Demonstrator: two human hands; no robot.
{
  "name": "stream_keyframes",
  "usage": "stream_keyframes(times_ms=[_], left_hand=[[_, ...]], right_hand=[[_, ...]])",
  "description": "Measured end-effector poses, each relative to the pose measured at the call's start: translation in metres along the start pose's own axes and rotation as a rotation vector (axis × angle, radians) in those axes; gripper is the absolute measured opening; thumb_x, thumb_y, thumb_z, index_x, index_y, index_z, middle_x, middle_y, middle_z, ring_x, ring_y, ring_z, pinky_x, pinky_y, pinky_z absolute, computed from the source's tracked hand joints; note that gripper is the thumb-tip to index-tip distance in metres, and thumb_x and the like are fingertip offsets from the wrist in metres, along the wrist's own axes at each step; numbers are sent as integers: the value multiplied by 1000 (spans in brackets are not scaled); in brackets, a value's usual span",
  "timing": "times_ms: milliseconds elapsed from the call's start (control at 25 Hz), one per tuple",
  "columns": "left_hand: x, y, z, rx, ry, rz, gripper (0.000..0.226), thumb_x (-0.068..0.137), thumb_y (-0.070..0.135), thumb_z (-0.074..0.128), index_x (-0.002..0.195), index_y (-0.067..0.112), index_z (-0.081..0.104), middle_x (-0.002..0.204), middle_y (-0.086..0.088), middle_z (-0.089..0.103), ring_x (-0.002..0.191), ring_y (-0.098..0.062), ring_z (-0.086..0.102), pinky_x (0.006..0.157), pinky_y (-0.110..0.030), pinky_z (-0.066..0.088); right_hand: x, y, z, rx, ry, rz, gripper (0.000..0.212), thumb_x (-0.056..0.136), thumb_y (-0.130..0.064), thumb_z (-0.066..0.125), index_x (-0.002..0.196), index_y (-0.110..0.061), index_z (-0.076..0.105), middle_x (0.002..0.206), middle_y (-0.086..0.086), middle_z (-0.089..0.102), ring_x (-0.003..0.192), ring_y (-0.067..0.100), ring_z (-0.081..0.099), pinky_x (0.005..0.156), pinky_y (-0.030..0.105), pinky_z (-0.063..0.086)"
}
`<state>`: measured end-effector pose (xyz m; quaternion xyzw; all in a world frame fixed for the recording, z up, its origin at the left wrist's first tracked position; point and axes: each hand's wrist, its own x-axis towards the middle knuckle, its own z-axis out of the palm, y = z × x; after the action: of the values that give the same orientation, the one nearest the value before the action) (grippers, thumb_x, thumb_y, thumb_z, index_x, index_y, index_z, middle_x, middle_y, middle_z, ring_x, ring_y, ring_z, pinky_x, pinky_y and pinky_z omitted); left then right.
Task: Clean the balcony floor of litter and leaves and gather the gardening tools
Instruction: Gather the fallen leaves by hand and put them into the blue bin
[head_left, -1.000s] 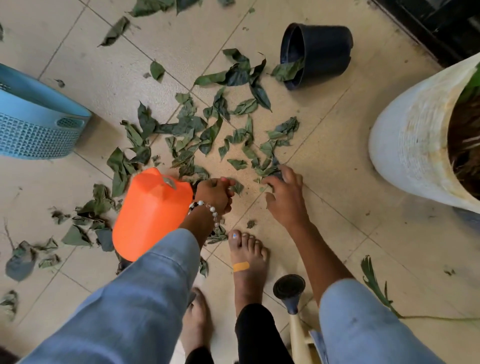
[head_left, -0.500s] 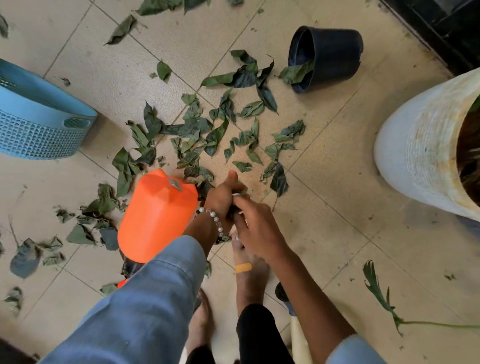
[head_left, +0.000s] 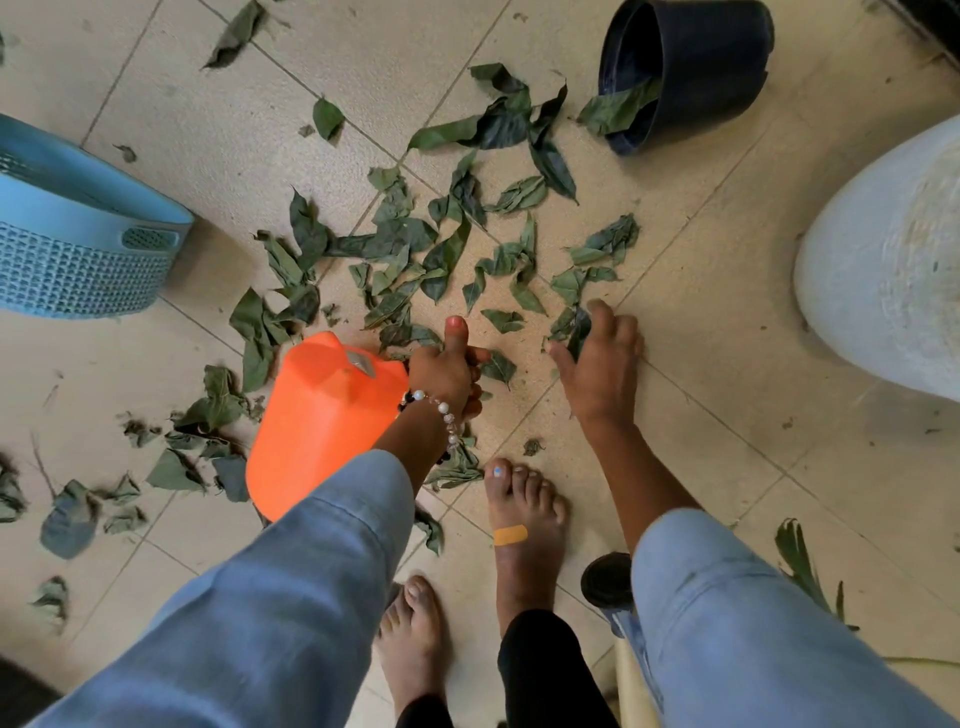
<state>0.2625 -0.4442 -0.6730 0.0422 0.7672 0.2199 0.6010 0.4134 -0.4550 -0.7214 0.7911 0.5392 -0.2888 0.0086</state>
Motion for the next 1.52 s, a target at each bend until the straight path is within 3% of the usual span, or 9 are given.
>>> stream_keyframes(times_ms=[240, 400, 520, 600, 840, 960, 1040, 1280, 1520], left_hand=[[3, 2, -5, -51, -2, -101, 65, 98, 56, 35, 60, 6, 52, 50, -4, 40, 36, -15, 32, 40, -16, 28], [-12, 5, -7, -34, -80, -158, 50, 101, 40, 41, 68, 4, 49, 64, -13, 55, 41, -18, 53, 39, -24, 49], [-22, 5, 1, -84, -149, -227, 47, 104, 36, 35, 78, 1, 52, 82, -17, 61, 66, -30, 63, 68, -46, 58], [-34, 4, 10, -127, -160, -254, 50, 104, 41, 33, 85, 1, 58, 84, -16, 62, 72, -30, 61, 76, -46, 54], [-24, -22, -15, -41, 65, -233, 48, 95, 44, 55, 70, 3, 56, 57, -11, 60, 54, -26, 58, 58, -38, 55], [-29, -31, -28, -61, 39, -219, 47, 98, 39, 51, 65, 6, 51, 36, 0, 45, 26, -13, 34, 35, -14, 30], [-32, -38, -31, -39, 42, -185, 52, 98, 45, 48, 62, 8, 50, 34, 3, 40, 25, -12, 27, 35, -12, 24], [-28, -61, -47, -36, 25, -210, 54, 90, 58, 53, 61, 17, 34, 45, 1, 29, 30, -15, 23, 38, -16, 24], [-40, -49, -45, -74, -50, -148, 50, 93, 40, 60, 57, 14, 37, 40, 0, 40, 29, -13, 28, 37, -15, 25]], right_hand=[[0, -2, 15, -357, 105, -388, 22, 79, -1, 70, 100, -1, 69, 109, 16, 64, 97, 29, 61, 76, 30, 53], [6, 4, -22, 196, -2, -171, 14, 81, 3, 68, 94, 1, 72, 92, 14, 72, 81, 19, 68, 68, 13, 51], [-28, -22, -41, 847, -86, 71, 17, 75, 3, 74, 89, -7, 70, 85, 7, 72, 77, 15, 70, 67, 17, 55], [-64, -40, -46, 845, -97, -23, 17, 78, 3, 71, 90, -9, 71, 84, 4, 72, 75, 10, 69, 67, 17, 55], [-89, -28, -54, 416, -515, -485, 23, 92, -15, 58, 109, -24, 71, 132, -8, 55, 127, 7, 35, 103, 18, 32], [-76, 5, -37, 700, -237, -37, 21, 87, -3, 61, 97, -16, 74, 108, -3, 70, 107, 12, 60, 92, 27, 49], [-77, 20, -8, 378, -167, 80, 13, 82, -4, 67, 94, -6, 71, 96, 11, 72, 92, 24, 67, 83, 28, 50], [-86, 15, 47, -195, -255, -234, 20, 86, -12, 64, 104, -5, 59, 101, 14, 63, 95, 24, 61, 74, 28, 46], [-46, -13, 5, 391, -7, 33, 10, 79, 5, 70, 87, -1, 71, 95, 14, 69, 74, 14, 60, 55, -2, 36]])
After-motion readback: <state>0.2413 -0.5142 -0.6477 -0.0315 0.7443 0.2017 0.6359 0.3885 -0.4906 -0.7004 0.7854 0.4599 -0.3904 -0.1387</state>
